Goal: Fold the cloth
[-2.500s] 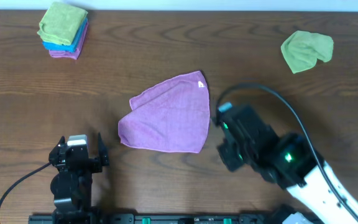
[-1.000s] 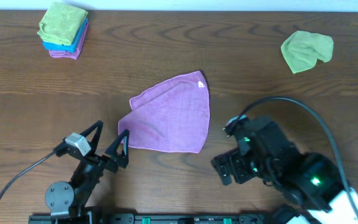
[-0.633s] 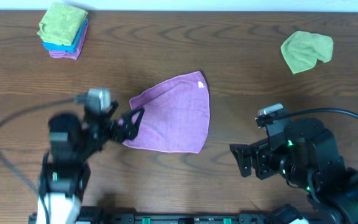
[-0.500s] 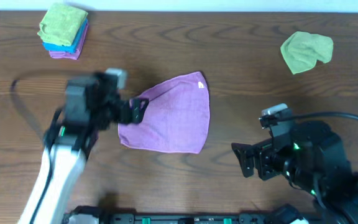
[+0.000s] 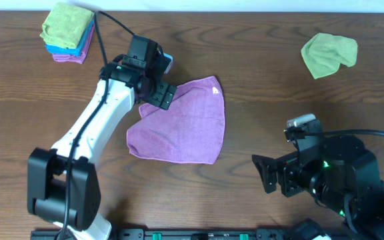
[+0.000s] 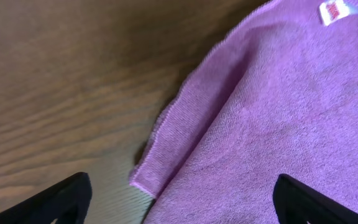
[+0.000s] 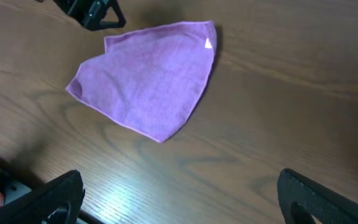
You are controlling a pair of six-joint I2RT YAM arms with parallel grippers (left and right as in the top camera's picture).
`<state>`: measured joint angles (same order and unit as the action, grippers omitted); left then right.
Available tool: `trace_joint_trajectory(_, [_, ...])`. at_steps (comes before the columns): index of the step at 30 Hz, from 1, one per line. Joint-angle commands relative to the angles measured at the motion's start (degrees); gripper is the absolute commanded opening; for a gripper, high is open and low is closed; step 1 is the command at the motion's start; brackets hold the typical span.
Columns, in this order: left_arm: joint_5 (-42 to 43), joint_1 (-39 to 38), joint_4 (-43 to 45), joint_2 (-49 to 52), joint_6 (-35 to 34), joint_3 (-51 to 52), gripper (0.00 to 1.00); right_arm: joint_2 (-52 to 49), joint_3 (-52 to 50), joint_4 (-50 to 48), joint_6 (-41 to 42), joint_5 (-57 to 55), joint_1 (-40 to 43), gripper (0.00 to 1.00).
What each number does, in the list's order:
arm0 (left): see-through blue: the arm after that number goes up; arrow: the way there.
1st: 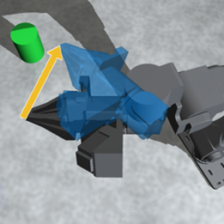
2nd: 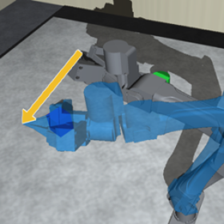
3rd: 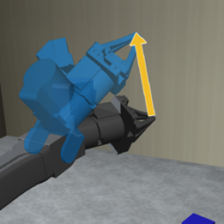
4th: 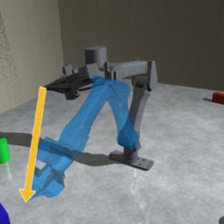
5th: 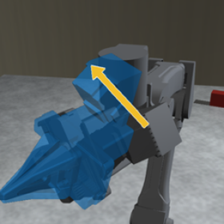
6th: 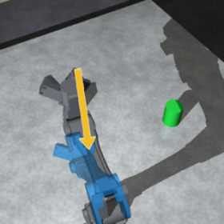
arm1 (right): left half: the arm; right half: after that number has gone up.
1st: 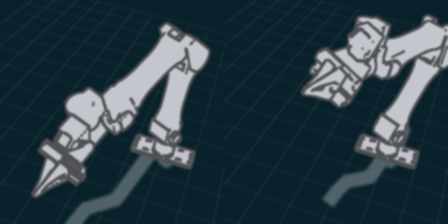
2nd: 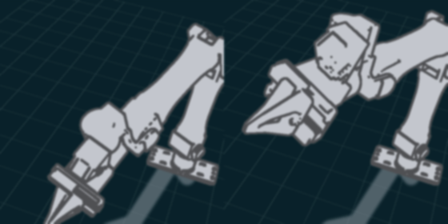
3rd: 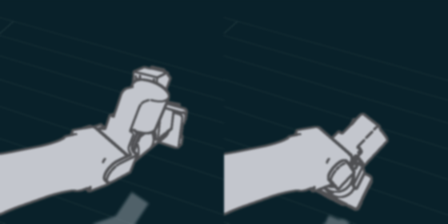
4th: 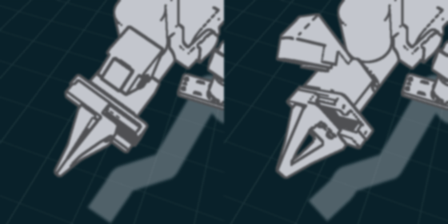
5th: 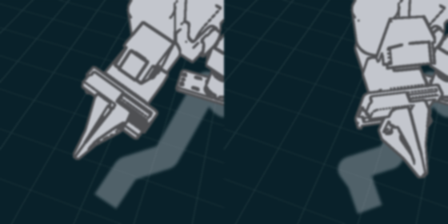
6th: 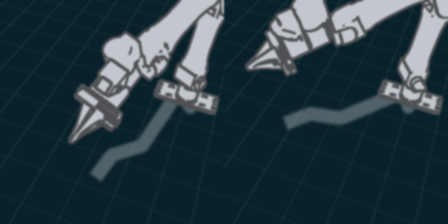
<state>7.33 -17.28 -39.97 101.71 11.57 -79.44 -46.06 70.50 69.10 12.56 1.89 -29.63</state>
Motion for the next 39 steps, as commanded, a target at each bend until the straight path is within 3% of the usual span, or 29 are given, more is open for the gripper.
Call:
trace_joint_trajectory(1, [0.61,0.07,-0.33,2.97,-2.84,-0.37,0.85,0.09,0.72,0.50,-0.39,-0.42,0.57,0.99])
trace_joint_trajectory(3, [0.61,0.09,-0.57,4.94,-6.32,-0.26,0.73,0.09,0.68,0.59,-0.39,-0.42,0.57,0.99])
trace_joint_trajectory(7, [-0.46,0.09,-2.36,6.54,-11.45,-0.26,0.09,0.09,0.68,0.76,-0.39,-1.68,0.57,0.99])
trace_joint_trajectory(8, [-0.46,0.09,-3.13,6.51,-11.63,-0.26,0.06,0.09,0.68,0.85,-0.39,-1.73,0.57,0.99])
trace_joint_trajectory(16, [-7.89,0.11,-2.91,6.73,-12.90,0.70,0.06,0.04,0.68,0.94,-0.42,-2.12,0.57,0.99])
trace_joint_trajectory(31, [-8.20,0.11,-2.36,13.00,-13.94,1.29,0.06,0.04,0.63,0.92,-0.39,-2.12,0.57,0.99])
trace_joint_trajectory(39, [-10.93,0.11,3.04,15.34,-14.86,1.29,0.06,-0.07,0.63,0.98,-0.39,-2.10,0.57,0.99])
